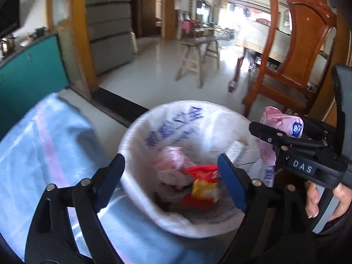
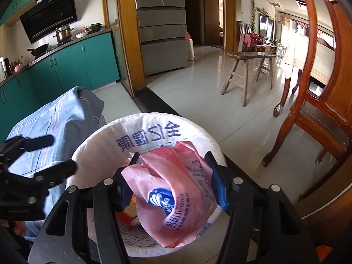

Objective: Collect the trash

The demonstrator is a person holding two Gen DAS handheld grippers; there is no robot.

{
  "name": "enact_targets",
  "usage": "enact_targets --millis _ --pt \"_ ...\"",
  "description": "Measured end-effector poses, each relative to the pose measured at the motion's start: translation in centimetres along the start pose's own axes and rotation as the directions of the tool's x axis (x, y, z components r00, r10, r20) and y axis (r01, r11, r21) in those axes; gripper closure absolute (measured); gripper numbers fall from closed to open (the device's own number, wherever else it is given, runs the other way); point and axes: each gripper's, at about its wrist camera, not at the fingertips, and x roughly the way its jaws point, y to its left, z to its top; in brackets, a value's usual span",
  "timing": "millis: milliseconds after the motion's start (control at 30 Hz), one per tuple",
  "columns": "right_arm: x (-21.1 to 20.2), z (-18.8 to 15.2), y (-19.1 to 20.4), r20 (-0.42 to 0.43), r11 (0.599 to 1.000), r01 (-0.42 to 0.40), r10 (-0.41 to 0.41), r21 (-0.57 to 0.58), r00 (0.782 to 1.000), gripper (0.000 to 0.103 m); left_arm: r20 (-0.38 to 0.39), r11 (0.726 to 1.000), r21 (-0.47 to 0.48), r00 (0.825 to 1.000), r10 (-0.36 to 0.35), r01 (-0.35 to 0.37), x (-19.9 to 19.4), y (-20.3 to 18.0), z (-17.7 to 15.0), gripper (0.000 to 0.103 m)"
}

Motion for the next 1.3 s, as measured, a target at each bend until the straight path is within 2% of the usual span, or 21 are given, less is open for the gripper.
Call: enact_targets --millis 67,133,200,333,400,533,600,700,800,867,933,967,1000,1067,1167,1300 --pt "0.2 0.4 1.0 -0.003 1.000 -0.007 0.007 -0.004 1.000 0.035 0.023 0.998 -0.039 0.998 0.057 -0.056 -1.7 1.6 -0.4 0.014" --pt "0.0 0.7 1.9 0.001 1.000 -0.012 0.012 -0.006 1.000 0.021 0.048 0.991 -0.082 0.993 0.110 -0.106 -3.4 3.2 -0.8 0.009" --pt "-0.4 1.2 3.0 0.017 1.000 -0.006 0.006 -0.012 1.000 0.013 0.072 0.981 -0.121 0.984 0.162 -0.153 -5.4 4.6 -1.3 0.007" --pt "-1.7 2.0 5.3 0.054 0.999 0.023 -0.020 -0.048 0.998 0.007 0.097 0.955 -0.176 0.962 0.257 -0.237 -9.7 6.9 -2.1 0.004" --pt "-3.0 2.3 7.0 0.089 0.998 0.028 -0.022 -0.059 0.996 0.005 0.122 0.939 -0.203 0.945 0.305 -0.277 -12.5 8.0 -2.8 0.004" --pt "-6.1 2.4 11.2 0.176 0.996 -0.031 0.045 -0.080 0.983 0.003 0.143 0.900 -0.249 0.906 0.399 -0.357 -17.2 9.5 -4.2 0.003" --pt "-7.7 1.8 14.4 0.229 0.992 -0.058 0.083 -0.112 0.970 0.003 0.146 0.877 -0.274 0.884 0.444 -0.395 -19.6 10.3 -5.1 0.003" --pt "-9.6 0.9 18.4 0.287 0.983 -0.066 0.114 -0.174 0.951 0.003 0.140 0.834 -0.319 0.848 0.511 -0.450 -23.2 11.8 -6.7 0.003" --pt "-11.7 0.1 22.4 0.353 0.968 -0.051 0.138 -0.244 0.926 0.003 0.147 0.810 -0.345 0.825 0.546 -0.474 -25.9 12.8 -8.0 0.003" --pt "-12.7 0.2 23.7 0.382 0.968 -0.069 0.161 -0.242 0.910 0.003 0.145 0.775 -0.363 0.791 0.595 -0.516 -27.2 13.2 -8.7 0.003" --pt "-13.3 0.8 24.3 0.378 0.968 -0.101 0.184 -0.227 0.908 0.003 0.144 0.744 -0.373 0.758 0.636 -0.554 -28.2 13.2 -9.4 0.003" --pt "-13.7 1.2 24.6 0.380 0.970 -0.108 0.186 -0.217 0.906 0.003 0.152 0.737 -0.377 0.748 0.646 -0.561 -28.8 13.3 -9.8 0.003" --pt "-14.0 1.3 24.8 0.385 0.972 -0.105 0.181 -0.209 0.905 0.003 0.157 0.739 -0.381 0.749 0.644 -0.555 -29.2 13.5 -10.2 0.003" --pt "-14.8 1.8 25.0 0.401 0.977 -0.095 0.166 -0.192 0.901 0.003 0.165 0.752 -0.389 0.763 0.626 -0.533 -29.9 13.9 -10.7 0.003" --pt "-15.6 1.7 25.3 0.411 0.978 -0.083 0.155 -0.189 0.898 0.003 0.180 0.756 -0.407 0.767 0.616 -0.513 -31.0 14.8 -11.4 0.003" --pt "-16.4 0.6 26.1 0.435 0.975 -0.007 0.105 -0.222 0.894 0.003 0.178 0.765 -0.428 0.785 0.593 -0.481 -31.5 15.6 -12.3 0.003"
